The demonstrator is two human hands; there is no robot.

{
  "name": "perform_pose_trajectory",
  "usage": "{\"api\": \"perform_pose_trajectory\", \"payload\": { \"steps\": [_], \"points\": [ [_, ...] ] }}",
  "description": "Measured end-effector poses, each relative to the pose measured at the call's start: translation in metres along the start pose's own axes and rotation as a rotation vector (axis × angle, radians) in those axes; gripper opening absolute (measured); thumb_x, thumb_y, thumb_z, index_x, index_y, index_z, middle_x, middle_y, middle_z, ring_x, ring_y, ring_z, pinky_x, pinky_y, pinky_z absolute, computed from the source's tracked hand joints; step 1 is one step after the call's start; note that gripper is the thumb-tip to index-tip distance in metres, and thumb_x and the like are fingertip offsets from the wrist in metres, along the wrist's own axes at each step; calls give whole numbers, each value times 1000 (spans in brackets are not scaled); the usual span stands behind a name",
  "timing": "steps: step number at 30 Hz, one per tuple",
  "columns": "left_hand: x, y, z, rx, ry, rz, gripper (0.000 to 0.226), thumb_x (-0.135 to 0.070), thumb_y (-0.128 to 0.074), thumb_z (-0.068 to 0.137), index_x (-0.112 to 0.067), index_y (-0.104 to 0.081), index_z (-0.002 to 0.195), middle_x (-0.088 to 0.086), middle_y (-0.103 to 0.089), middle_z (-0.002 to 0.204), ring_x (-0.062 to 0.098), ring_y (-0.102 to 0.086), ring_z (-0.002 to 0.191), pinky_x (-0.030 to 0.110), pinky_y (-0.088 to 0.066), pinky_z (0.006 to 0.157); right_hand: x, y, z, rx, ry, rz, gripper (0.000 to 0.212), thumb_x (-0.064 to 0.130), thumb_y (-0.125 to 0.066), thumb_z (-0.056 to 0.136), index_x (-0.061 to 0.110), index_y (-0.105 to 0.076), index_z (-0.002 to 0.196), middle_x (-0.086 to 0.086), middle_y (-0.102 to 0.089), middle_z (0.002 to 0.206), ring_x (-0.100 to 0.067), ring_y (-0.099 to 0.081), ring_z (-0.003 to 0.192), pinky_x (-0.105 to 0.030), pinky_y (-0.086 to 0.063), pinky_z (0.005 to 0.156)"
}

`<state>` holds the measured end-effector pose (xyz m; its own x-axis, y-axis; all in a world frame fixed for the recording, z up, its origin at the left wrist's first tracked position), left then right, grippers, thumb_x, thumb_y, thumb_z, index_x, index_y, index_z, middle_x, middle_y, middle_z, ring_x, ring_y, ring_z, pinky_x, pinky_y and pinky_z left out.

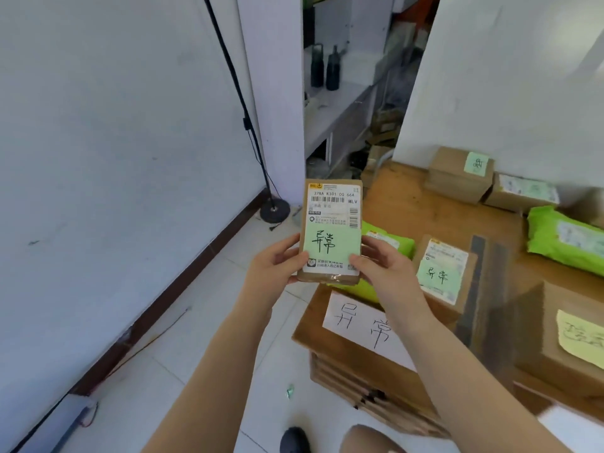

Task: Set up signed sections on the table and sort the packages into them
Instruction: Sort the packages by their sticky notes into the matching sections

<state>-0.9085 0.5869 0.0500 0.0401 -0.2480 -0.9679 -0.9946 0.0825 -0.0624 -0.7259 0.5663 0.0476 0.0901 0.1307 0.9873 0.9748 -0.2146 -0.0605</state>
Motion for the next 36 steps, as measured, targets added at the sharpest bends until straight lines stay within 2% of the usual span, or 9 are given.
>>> {"api": "perform_pose_trajectory", "payload": {
  "steps": [5, 11, 13, 15, 18, 23, 29, 34, 36],
  "points": [
    [-3, -20, 45, 135, 13, -17, 37, -3, -57, 88, -22, -57, 120, -3, -70, 95, 2, -69, 75, 19, -55, 60, 0, 12, 22, -123, -7, -24, 32, 9, -65, 83, 38, -61, 97, 7, -70, 103, -11, -65, 97, -29, -53, 82],
    [-3, -61, 93, 251, 21, 39, 34, -1, -54, 89, -33, -61, 99, -18, -72, 79, -4, -67, 71, 15, -52, 57, -2, 45, 55, -231, -26, -9, 33, 8, -64, 83, 37, -59, 99, 14, -69, 95, -6, -66, 92, -19, -53, 69],
    [-3, -76, 109, 274, 28, 64, 33, -2, -54, 89, -34, -61, 96, -20, -72, 76, -6, -66, 70, 13, -51, 56, -5, 57, 69, -256, -51, -7, 32, 8, -64, 83, 35, -60, 99, 13, -69, 96, -9, -66, 93, -23, -54, 73],
    [-3, -92, 125, 283, 39, 82, 33, -3, -54, 90, -32, -60, 104, -19, -72, 79, -5, -66, 70, 13, -51, 57, -8, 71, 86, -276, -82, -22, 30, 9, -65, 82, 34, -61, 100, 11, -69, 99, -12, -66, 94, -31, -54, 80],
    [-2, -116, 151, 295, 63, 106, 36, -3, -55, 89, -25, -58, 118, -13, -70, 88, -4, -67, 70, 15, -53, 58, -12, 93, 113, -285, -121, -72, 33, 11, -65, 83, 23, -59, 114, 7, -68, 102, -12, -65, 94, -33, -54, 81],
    [6, -149, 196, 308, 95, 148, 38, -2, -55, 89, -26, -56, 118, -15, -70, 85, -5, -66, 69, 15, -54, 60, -29, 118, 164, -263, -188, -155, 38, 12, -62, 86, 17, -54, 123, 2, -67, 109, -15, -64, 96, -36, -54, 84],
    [34, -170, 246, 326, 207, 216, 42, -1, -53, 90, -10, -50, 131, 6, -63, 113, 11, -60, 87, 22, -53, 72, -55, 132, 212, -248, -278, -292, 35, 13, -60, 88, 12, -54, 123, -2, -65, 117, -18, -62, 103, -38, -52, 90],
    [66, -178, 281, 354, 277, 262, 40, -2, -54, 90, -9, -53, 129, 5, -65, 107, 15, -61, 86, 39, -50, 86, -78, 137, 240, -212, -354, -452, 32, 16, -61, 87, 12, -56, 119, -4, -64, 119, -21, -61, 103, -41, -51, 90],
    [79, -179, 292, 373, 306, 286, 40, -1, -55, 89, -10, -54, 128, 2, -66, 103, 16, -63, 87, 39, -52, 86, -86, 139, 249, -196, -379, -517, 30, 15, -62, 86, 10, -59, 115, -6, -65, 118, -23, -61, 103, -42, -49, 91]
  ]
}}
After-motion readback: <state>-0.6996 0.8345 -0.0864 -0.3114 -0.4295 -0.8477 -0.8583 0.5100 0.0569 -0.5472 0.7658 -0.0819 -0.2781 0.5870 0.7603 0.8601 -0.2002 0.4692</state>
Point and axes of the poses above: each hand's wrist, its own z-axis towards the middle knuckle, its own y-axis out of the back of the hand, x = y × z, the point moved 8 cm from there along z, towards the middle knuckle
